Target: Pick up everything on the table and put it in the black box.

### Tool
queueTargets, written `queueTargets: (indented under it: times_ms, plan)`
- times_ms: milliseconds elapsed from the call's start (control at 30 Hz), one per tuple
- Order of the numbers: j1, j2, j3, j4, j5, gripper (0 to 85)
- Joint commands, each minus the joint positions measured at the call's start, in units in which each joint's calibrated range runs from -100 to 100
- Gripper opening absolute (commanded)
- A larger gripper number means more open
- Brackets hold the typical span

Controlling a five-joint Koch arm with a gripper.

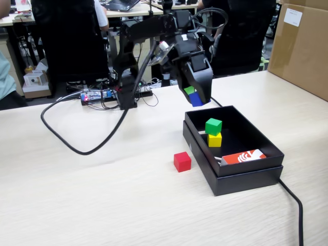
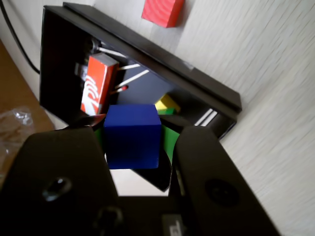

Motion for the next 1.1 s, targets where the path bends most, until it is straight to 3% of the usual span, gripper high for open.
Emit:
queueTargets:
  times_ms: [0, 233, 333, 433, 500, 567, 767, 1067]
  plan:
    - [1.5, 5.4, 8.1, 0.1, 0.7, 2.9]
    - [1.7, 19.5, 9.2, 0.1, 2.0, 3.5]
    - [1.5, 22.6, 8.6, 0.1, 2.1, 10.5]
    - [1.4, 24.1, 7.7, 0.0, 2.2, 11.4]
    - [1.4, 24.8, 6.1, -1.3, 2.4, 27.8]
    - [1.4, 24.5, 4.9, -1.6, 2.4, 33.2]
    - [0.8, 18.1, 5.0, -1.5, 2.3, 39.8]
    - [-3.8, 2.8, 9.7, -1.5, 1.1, 40.6]
